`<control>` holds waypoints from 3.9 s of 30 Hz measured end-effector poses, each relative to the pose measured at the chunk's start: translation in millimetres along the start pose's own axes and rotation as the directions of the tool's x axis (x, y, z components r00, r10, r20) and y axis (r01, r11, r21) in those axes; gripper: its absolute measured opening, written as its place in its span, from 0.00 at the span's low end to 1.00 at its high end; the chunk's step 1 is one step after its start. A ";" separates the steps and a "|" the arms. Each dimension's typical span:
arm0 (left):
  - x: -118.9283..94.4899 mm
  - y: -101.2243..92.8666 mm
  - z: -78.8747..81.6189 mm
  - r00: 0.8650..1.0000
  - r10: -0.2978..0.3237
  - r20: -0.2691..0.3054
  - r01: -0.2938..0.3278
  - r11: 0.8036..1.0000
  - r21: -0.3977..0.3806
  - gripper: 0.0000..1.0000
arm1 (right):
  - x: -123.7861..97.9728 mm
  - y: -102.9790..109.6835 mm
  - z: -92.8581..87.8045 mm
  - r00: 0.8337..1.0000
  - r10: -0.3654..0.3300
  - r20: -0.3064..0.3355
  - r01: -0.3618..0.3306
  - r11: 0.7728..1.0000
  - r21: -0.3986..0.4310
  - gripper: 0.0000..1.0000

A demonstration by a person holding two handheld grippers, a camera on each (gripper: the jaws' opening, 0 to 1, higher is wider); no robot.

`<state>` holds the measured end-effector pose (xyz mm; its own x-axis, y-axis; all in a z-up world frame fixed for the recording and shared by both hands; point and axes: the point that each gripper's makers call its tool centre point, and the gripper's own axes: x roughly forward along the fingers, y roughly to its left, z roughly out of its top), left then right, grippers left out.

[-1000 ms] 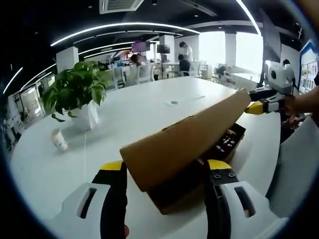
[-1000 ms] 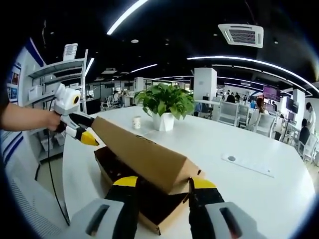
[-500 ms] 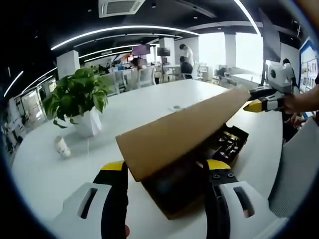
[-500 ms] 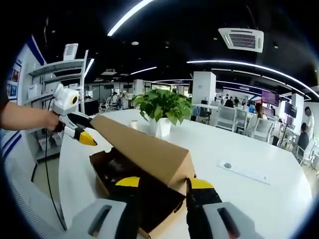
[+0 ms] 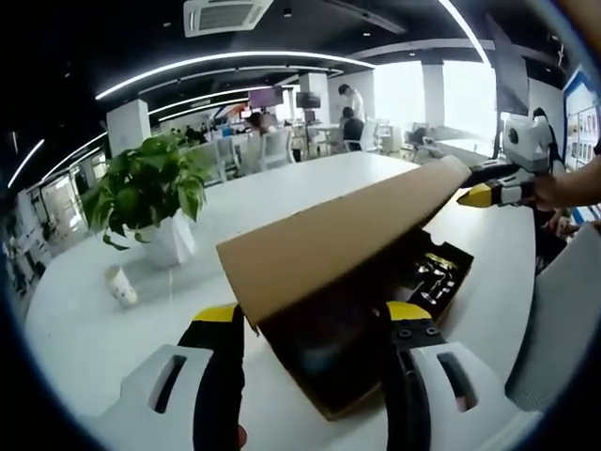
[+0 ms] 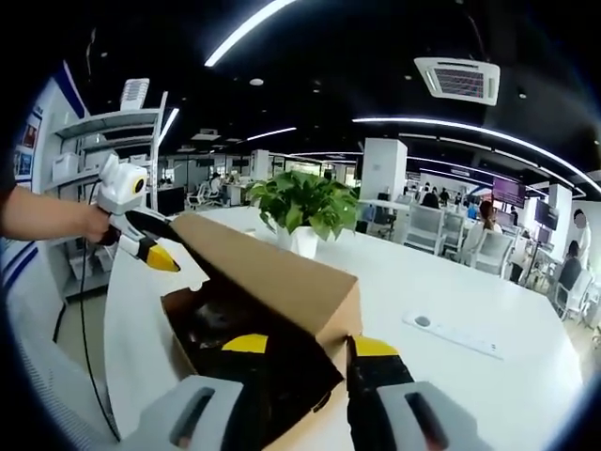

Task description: Operate the shoe box by opening the lid, removing the specified soft item, and placing it in the target area until the item is outside and the box remains undamaged.

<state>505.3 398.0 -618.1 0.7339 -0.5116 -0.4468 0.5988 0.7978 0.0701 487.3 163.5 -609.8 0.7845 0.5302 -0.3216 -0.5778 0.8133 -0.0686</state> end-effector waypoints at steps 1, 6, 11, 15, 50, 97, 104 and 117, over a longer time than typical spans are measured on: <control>0.3 0.3 0.6 1.000 0.000 0.001 0.000 1.000 0.000 0.57 | 0.3 -0.7 0.4 1.000 -0.001 0.000 0.001 1.000 -0.001 0.25; 1.5 2.1 3.7 1.000 0.003 0.006 -0.003 1.000 0.003 0.56 | 2.2 -3.8 3.3 1.000 -0.004 0.002 0.004 1.000 -0.010 0.24; 2.6 3.3 6.5 1.000 0.004 0.009 -0.004 1.000 0.007 0.56 | 3.8 -6.6 6.2 1.000 -0.007 0.004 0.007 1.000 -0.015 0.23; 3.6 4.6 8.8 1.000 0.005 0.012 -0.005 1.000 0.007 0.56 | 5.6 -8.8 8.1 1.000 -0.009 0.006 0.009 1.000 -0.020 0.23; 12.9 12.5 23.0 0.999 0.013 0.037 -0.013 1.000 0.004 0.56 | 16.9 -23.6 20.0 1.000 -0.020 0.012 0.020 0.999 -0.044 0.21; 28.3 26.4 35.8 0.999 0.017 0.036 -0.017 1.000 0.013 0.54 | 33.0 -47.6 30.5 0.998 -0.054 0.014 0.055 0.996 -0.071 0.10; 31.5 29.4 37.7 0.999 0.021 0.037 -0.021 1.000 0.011 0.53 | 36.1 -54.4 31.8 0.997 -0.071 0.015 0.071 0.995 -0.076 0.05; 37.5 34.9 39.4 0.999 0.028 0.040 -0.028 1.000 0.003 0.50 | 41.5 -62.9 33.2 0.996 -0.089 0.019 0.090 0.993 -0.075 0.01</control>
<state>566.3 394.1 -597.3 0.7624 -0.5018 -0.4086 0.5792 0.8107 0.0853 563.7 142.3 -587.5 0.8369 0.4599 -0.2967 -0.5198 0.8376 -0.1680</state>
